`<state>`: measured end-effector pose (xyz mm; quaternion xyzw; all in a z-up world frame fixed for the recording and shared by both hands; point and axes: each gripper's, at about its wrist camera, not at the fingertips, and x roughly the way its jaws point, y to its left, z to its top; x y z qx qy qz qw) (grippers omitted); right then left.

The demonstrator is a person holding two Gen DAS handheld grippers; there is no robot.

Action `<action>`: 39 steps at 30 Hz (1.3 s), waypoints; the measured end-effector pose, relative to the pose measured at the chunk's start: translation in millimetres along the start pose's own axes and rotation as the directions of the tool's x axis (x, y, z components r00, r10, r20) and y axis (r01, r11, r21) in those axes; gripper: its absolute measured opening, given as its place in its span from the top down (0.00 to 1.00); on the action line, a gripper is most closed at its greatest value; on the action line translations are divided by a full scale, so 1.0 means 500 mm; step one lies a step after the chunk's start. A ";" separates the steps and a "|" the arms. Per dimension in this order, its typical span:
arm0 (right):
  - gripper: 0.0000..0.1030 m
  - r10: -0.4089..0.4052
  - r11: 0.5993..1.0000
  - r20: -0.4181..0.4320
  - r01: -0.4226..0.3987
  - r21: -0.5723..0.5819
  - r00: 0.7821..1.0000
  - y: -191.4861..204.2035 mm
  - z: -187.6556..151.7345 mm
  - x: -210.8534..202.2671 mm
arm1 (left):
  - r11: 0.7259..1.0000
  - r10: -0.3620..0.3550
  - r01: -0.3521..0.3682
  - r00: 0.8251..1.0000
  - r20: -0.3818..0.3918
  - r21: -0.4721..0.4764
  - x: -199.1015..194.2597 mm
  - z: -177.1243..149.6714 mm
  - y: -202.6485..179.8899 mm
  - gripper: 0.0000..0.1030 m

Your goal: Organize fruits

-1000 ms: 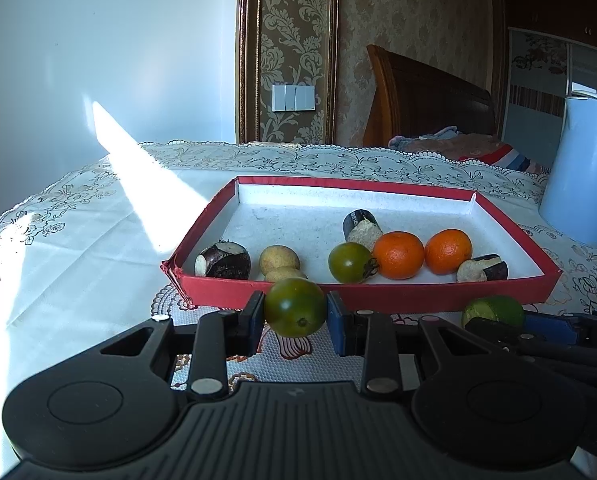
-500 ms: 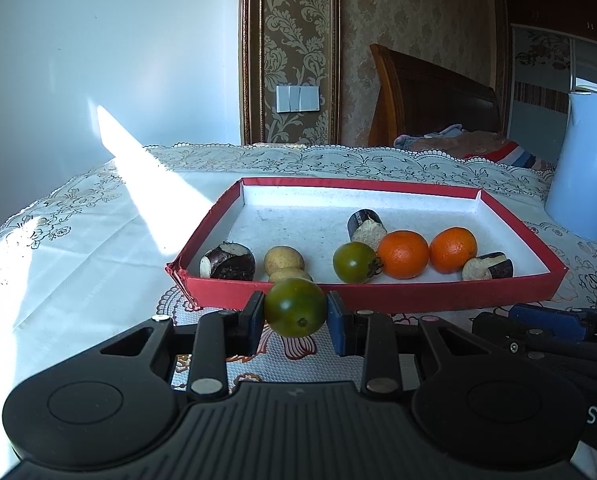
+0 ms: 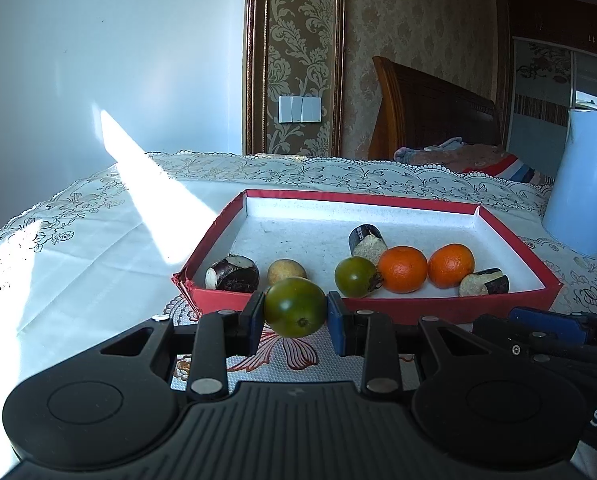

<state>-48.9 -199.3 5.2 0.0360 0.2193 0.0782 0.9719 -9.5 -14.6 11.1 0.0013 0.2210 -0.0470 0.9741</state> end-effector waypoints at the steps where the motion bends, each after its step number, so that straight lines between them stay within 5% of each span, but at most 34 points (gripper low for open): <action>1: 0.74 0.002 1.000 0.009 -0.002 -0.003 1.000 0.000 0.009 -0.001 | 1.000 0.000 0.000 1.000 0.005 -0.004 0.002 0.008 0.001 0.69; 8: 0.74 -0.018 1.000 0.062 0.019 -0.025 0.998 -0.011 0.084 0.012 | 0.999 0.033 -0.032 0.999 0.036 -0.013 0.027 0.063 0.013 0.69; 15: 0.74 0.012 1.000 -0.017 -0.012 -0.029 1.000 -0.026 0.067 0.009 | 0.998 0.056 -0.056 0.998 0.033 -0.027 0.059 0.088 0.026 0.69; 17: 0.70 0.001 0.998 -0.032 -0.003 -0.057 0.999 -0.016 0.041 -0.004 | 0.998 0.055 -0.054 0.998 0.030 -0.030 0.060 0.084 0.026 0.69; 22: 0.40 -0.046 0.995 -0.067 0.039 -0.093 0.997 -0.004 0.001 -0.011 | 0.999 0.039 -0.038 0.999 0.030 -0.026 0.059 0.078 0.020 0.69; 24: 0.42 -0.040 0.994 -0.103 0.029 -0.104 0.994 -0.001 -0.003 0.003 | 0.999 0.037 -0.037 0.999 0.024 -0.023 0.061 0.075 0.017 0.69; 26: 0.70 -0.037 0.996 -0.143 0.025 -0.083 0.989 -0.005 -0.004 0.023 | 0.999 0.032 -0.032 0.999 0.021 -0.018 0.060 0.075 0.014 0.69; 27: 0.73 -0.030 0.997 -0.145 0.019 -0.073 0.989 -0.008 -0.005 0.027 | 0.999 0.032 -0.032 0.999 0.022 -0.017 0.059 0.074 0.013 0.69; 39: 0.74 0.001 0.999 0.012 -0.001 -0.055 1.000 -0.006 0.080 0.006 | 0.999 0.051 -0.051 0.998 0.021 -0.020 0.073 0.087 0.012 0.69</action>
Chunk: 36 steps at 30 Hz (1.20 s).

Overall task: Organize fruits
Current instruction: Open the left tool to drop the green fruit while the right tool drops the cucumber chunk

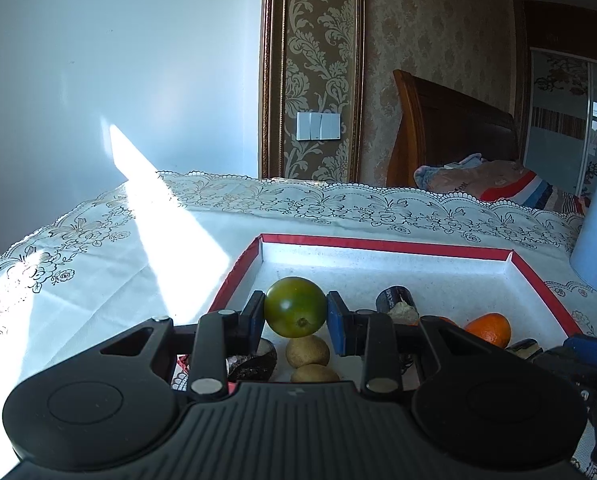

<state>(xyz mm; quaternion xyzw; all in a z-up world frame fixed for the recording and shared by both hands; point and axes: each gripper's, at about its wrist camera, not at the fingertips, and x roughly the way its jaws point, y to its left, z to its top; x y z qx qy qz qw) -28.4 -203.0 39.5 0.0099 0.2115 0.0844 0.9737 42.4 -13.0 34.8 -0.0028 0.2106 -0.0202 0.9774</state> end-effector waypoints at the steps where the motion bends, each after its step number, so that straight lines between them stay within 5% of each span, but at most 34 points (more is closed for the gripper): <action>1: 0.74 -0.002 1.000 0.013 0.002 0.000 1.000 -0.002 0.013 0.010 | 1.000 0.001 -0.001 1.000 -0.006 0.007 0.006 0.002 -0.004 0.69; 11: 0.74 -0.028 1.000 -0.029 0.028 -0.009 0.999 -0.006 0.022 0.103 | 0.999 0.035 -0.034 0.998 -0.052 0.031 0.064 0.012 -0.023 0.69; 29: 0.74 -0.012 0.999 -0.001 0.012 -0.032 1.000 0.000 0.005 0.120 | 0.999 0.041 -0.039 0.995 -0.094 0.026 0.099 0.004 -0.021 0.69; 32: 0.74 -0.006 0.999 0.004 0.006 -0.045 1.000 0.003 0.002 0.120 | 0.999 0.036 -0.034 0.995 -0.098 0.020 0.100 0.002 -0.020 0.53; 34: 0.74 -0.005 0.999 0.003 0.005 -0.044 1.000 0.003 -0.001 0.121 | 0.999 0.051 -0.050 0.996 -0.069 0.016 0.093 0.003 -0.019 0.26; 36: 0.74 -0.002 0.999 -0.002 0.002 -0.040 1.000 0.001 -0.003 0.122 | 0.998 0.054 -0.054 0.998 -0.034 0.014 0.083 0.005 -0.020 0.22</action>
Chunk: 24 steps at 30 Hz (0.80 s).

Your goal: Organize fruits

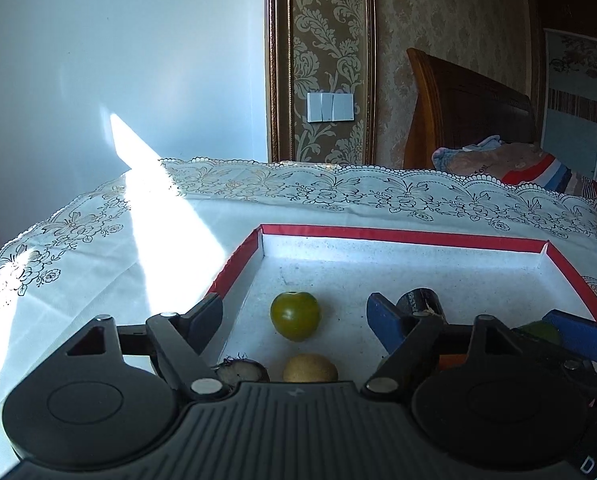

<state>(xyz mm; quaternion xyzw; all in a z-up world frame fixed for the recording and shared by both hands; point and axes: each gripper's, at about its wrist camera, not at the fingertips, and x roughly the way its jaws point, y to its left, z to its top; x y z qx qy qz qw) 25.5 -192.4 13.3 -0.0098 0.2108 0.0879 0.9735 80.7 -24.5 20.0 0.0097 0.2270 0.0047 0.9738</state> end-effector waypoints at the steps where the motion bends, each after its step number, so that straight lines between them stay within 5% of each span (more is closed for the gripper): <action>1: 0.74 0.001 1.000 0.001 -0.001 0.006 1.000 -0.001 0.000 -0.001 | 1.000 -0.004 0.004 1.000 0.008 0.002 -0.003 0.001 0.000 0.22; 14: 0.68 -0.016 0.996 0.046 0.012 0.089 0.999 -0.030 -0.004 -0.046 | 0.999 0.042 -0.041 0.998 -0.037 0.023 -0.012 0.001 0.000 0.13; 24: 0.53 -0.024 0.994 0.035 0.020 0.106 0.999 -0.014 -0.040 -0.100 | 0.998 -0.054 0.054 0.997 -0.052 0.012 -0.064 -0.014 0.006 0.02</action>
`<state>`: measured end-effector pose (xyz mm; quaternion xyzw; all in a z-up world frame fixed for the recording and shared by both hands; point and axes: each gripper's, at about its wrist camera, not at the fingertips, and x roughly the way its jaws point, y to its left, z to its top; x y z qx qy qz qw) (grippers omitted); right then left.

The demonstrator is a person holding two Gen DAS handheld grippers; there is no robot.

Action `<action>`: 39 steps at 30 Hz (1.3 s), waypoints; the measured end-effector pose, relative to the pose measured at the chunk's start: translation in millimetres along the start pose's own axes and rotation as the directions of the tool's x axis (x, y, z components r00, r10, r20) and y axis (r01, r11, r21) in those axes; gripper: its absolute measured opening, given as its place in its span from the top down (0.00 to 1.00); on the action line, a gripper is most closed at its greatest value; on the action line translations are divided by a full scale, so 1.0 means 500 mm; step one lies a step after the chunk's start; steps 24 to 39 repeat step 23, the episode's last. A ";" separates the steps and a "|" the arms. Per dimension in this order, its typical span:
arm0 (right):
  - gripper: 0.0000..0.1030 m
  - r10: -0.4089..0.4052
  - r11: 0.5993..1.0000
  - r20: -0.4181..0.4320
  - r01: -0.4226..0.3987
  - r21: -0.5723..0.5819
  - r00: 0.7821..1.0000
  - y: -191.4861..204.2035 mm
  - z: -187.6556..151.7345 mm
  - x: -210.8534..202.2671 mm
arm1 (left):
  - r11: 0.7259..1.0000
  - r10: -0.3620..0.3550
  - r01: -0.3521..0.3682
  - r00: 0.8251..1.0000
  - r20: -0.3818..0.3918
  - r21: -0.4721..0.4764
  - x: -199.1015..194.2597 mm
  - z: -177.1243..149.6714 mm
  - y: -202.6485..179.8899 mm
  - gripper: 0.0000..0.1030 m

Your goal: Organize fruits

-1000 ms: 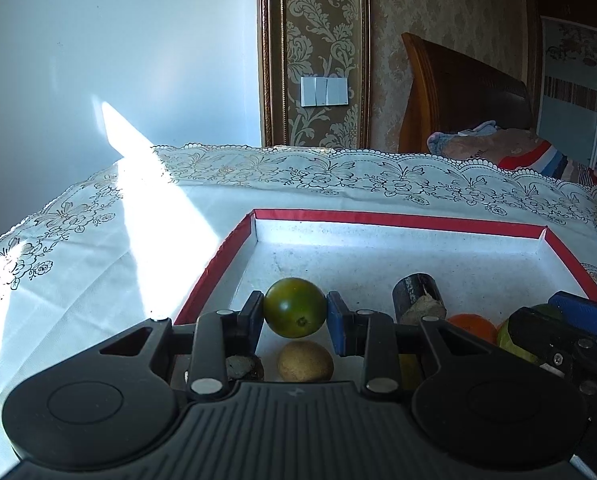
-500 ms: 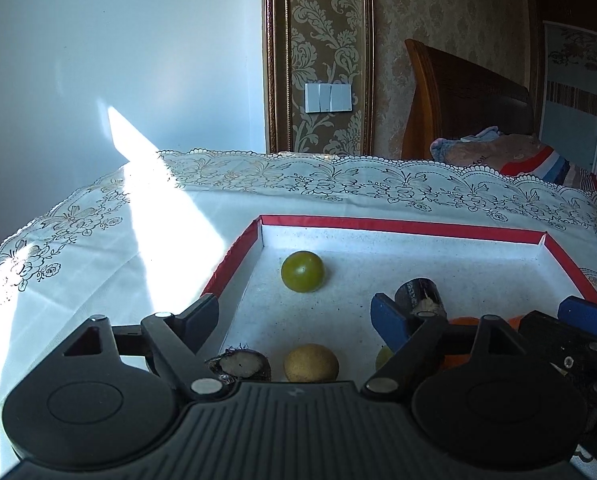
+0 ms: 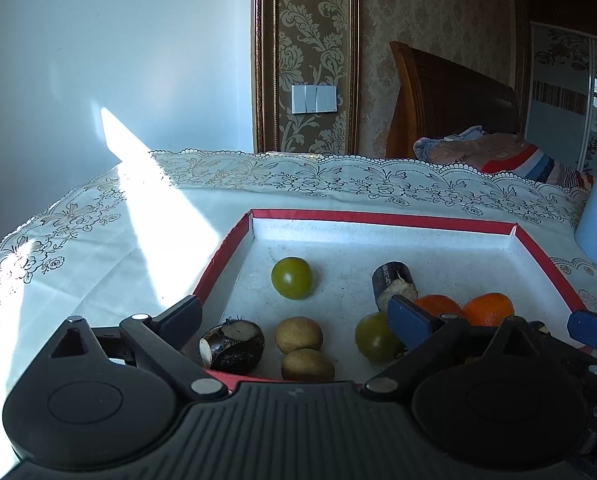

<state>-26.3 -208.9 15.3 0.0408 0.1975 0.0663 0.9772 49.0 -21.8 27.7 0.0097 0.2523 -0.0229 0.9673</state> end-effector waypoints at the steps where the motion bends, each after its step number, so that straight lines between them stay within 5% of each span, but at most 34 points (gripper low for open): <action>1: 0.53 0.001 1.000 -0.009 -0.001 0.004 1.000 0.003 -0.007 -0.003 | 1.000 -0.006 0.006 1.000 -0.003 -0.001 -0.008 -0.007 0.000 0.02; 6: 0.53 -0.004 0.999 -0.036 0.006 0.034 0.999 0.011 -0.035 -0.020 | 1.000 0.004 -0.003 1.000 -0.007 0.024 -0.033 -0.039 -0.008 0.02; 10: 0.43 -0.002 1.000 -0.040 0.003 0.031 0.999 0.024 -0.048 -0.037 | 0.999 0.011 -0.010 1.000 -0.013 0.034 -0.049 -0.057 -0.008 0.02; 39: 0.40 -0.007 0.999 -0.051 0.009 0.046 0.999 0.032 -0.060 -0.047 | 0.999 0.027 -0.027 1.000 0.008 0.044 -0.082 -0.081 0.004 0.00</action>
